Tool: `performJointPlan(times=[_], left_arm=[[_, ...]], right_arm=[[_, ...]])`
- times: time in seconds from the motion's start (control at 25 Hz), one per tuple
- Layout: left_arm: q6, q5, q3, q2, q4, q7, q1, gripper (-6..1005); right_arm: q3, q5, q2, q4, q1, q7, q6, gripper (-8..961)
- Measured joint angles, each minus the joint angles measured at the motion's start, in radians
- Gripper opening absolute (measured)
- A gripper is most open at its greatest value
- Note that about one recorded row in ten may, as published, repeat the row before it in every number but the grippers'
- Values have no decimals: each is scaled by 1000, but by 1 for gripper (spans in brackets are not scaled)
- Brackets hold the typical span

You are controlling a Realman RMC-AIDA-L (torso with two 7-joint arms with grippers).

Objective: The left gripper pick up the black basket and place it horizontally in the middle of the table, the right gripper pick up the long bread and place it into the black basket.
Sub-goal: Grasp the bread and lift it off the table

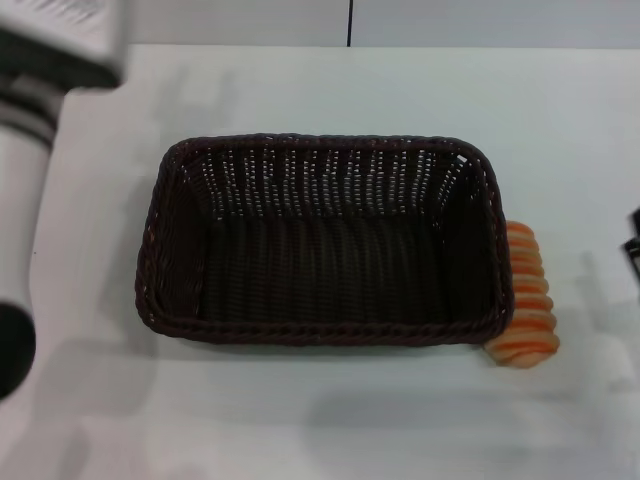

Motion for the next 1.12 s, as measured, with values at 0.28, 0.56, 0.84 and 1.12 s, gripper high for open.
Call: performJointPlan(times=[0.28,0.56,0.84,1.12], left_arm=[[362,110,-18,2,410,-671,5,798],[395,131,-26,2,473,-730,7,798],[404,144,-24,2,479,-715,1,798],[406,162,-25,3,482,-711,-2,798]], right_arm=[[-139,-1,0,43,43,-2,131,820],[-144,-1,1,53,44,-3,193,819],[-130,6,2,45,70,-3,279,819],[-121,8,2,46,106,-3,370,818]])
